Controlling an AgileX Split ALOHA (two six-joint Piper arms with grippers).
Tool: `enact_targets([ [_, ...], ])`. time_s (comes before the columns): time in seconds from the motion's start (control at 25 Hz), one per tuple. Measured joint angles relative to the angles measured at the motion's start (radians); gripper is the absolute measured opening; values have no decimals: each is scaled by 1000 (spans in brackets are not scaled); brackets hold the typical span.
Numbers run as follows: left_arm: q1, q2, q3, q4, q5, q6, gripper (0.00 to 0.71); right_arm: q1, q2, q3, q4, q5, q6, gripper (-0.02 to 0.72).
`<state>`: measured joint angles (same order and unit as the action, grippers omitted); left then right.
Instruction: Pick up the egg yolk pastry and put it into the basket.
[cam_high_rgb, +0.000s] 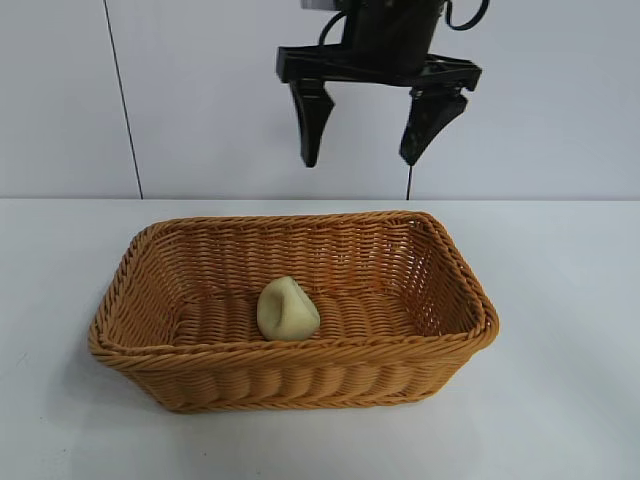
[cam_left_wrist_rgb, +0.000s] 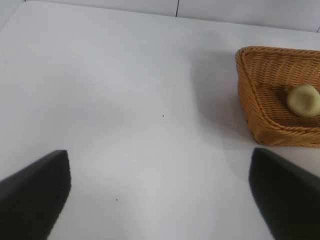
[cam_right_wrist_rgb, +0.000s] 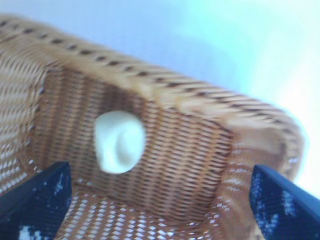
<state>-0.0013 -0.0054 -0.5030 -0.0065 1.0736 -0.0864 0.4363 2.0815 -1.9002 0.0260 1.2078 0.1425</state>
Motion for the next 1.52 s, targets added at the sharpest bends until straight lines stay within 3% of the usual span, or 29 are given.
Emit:
enact_targets([
  [0.52,0,0,0,0,0,0,695,-353,0,0,-38,3,-36,695],
  [0.88,0,0,0,0,0,0,695,-378,-27,42,-37,4,-52,695],
  [1.08,0,0,0,0,0,0,695,-378,-150,224,-38,2,-60,695],
  [1.52,0,0,0,0,0,0,695,-378,-676,845,-37,6,-83,695],
])
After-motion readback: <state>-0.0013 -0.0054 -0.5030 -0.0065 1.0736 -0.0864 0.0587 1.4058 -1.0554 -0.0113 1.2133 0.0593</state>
